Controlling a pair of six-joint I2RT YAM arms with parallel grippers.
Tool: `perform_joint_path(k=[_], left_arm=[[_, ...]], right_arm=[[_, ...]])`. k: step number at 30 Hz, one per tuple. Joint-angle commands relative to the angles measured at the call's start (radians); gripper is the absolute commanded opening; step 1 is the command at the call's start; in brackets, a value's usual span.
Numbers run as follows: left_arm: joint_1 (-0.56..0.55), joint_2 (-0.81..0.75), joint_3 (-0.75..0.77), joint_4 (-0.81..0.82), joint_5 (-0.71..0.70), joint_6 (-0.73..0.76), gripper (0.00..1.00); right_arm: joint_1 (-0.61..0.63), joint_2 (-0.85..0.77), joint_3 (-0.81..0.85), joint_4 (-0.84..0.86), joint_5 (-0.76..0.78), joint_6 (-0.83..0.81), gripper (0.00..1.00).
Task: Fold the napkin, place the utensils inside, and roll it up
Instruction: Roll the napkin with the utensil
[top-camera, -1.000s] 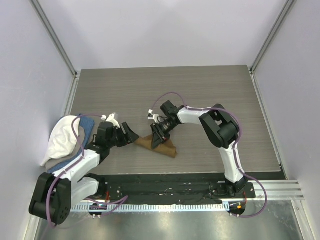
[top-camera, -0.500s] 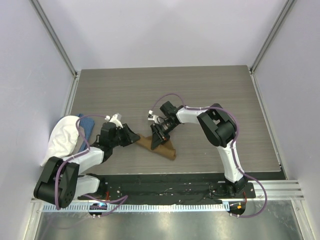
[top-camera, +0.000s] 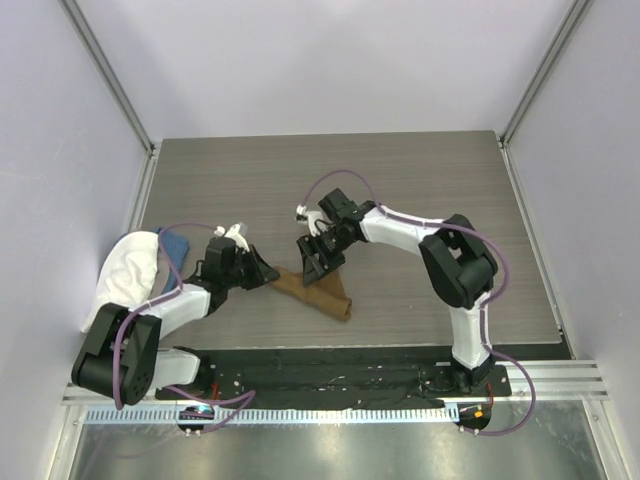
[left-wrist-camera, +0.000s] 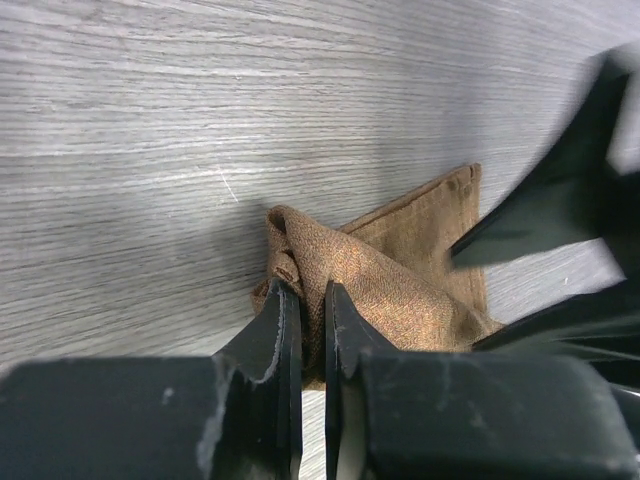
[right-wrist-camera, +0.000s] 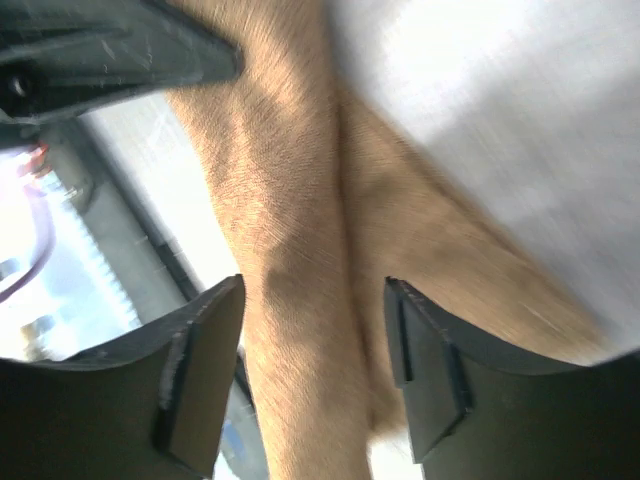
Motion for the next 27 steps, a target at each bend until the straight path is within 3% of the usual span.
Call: perform_joint_path(k=[1,5,7,10,21,24,25,27], left_arm=[[-0.004,0.02,0.079,-0.192,-0.014,0.044,0.0],[-0.004,0.054,0.157,-0.314,-0.024,0.039,0.0],[-0.004,0.078,0.177,-0.363,-0.022,0.036,0.0],[-0.004,0.092,0.203,-0.388,-0.017,0.028,0.0],[-0.004,0.084,0.218,-0.415,-0.013,0.03,0.0],[-0.004,0.081,0.22,-0.415,-0.004,0.036,0.0],[-0.004,0.078,0.222,-0.412,0.001,0.039,0.01],[-0.004,0.072,0.222,-0.409,0.004,0.039,0.09]], right_arm=[[0.064,-0.172,-0.01,0.023,0.318,-0.093,0.71],[0.186,-0.28,-0.098,0.13,0.563,-0.194,0.8],[0.268,-0.297,-0.148,0.188,0.728,-0.219,0.82],[0.346,-0.301,-0.197,0.25,0.854,-0.245,0.82],[0.44,-0.191,-0.221,0.27,0.973,-0.267,0.82],[0.438,-0.176,-0.215,0.259,0.946,-0.272,0.72],[0.44,-0.166,-0.211,0.252,0.941,-0.272,0.6],[0.437,-0.163,-0.213,0.238,0.918,-0.265,0.5]])
